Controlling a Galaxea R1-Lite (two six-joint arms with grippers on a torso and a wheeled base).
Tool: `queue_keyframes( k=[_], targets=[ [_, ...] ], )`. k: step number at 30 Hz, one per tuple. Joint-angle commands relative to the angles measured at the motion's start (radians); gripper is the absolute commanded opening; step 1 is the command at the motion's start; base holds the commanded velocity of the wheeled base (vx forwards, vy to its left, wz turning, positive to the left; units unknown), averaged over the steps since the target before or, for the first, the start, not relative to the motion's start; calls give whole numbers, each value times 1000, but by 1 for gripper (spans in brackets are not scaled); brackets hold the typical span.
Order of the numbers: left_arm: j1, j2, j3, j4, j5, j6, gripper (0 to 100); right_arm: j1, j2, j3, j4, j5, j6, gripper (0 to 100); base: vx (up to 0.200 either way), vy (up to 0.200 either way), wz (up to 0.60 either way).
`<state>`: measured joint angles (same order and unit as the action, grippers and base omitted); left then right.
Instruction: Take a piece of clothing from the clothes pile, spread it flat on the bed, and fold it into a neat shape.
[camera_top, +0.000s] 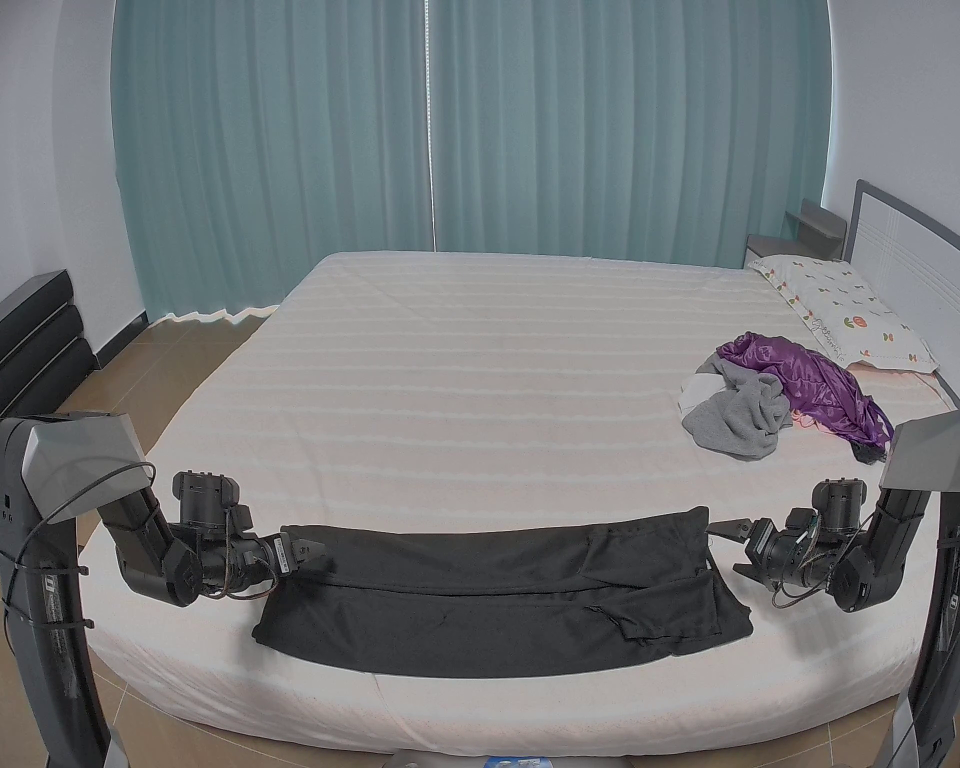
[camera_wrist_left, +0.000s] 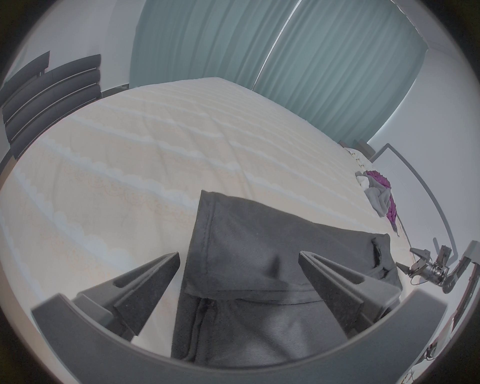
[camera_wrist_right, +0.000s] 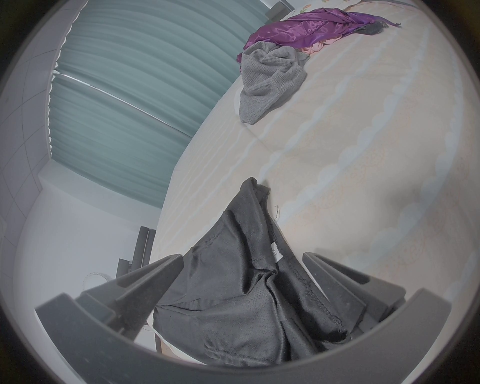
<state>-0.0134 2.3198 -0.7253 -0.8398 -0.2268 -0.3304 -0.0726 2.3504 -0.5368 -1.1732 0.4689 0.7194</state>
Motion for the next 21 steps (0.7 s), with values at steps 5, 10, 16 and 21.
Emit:
queue_keyframes(
  k=[5, 10, 16, 21],
  targets=[
    [-11, 52, -6, -4, 43, 36, 100, 0, 3, 3, -2, -1, -1, 100, 0, 0, 0],
    [-28, 61, -2, -7, 67, 39, 100, 0, 3, 3, -2, -1, -1, 100, 0, 0, 0],
    [-57, 61, -2, -7, 70, 39, 100, 0, 4, 3, -2, -1, -3, 100, 0, 0, 0],
    [-72, 61, -5, -5, 72, 39, 100, 0, 4, 5, 0, -1, -15, 100, 0, 0, 0]
  ],
)
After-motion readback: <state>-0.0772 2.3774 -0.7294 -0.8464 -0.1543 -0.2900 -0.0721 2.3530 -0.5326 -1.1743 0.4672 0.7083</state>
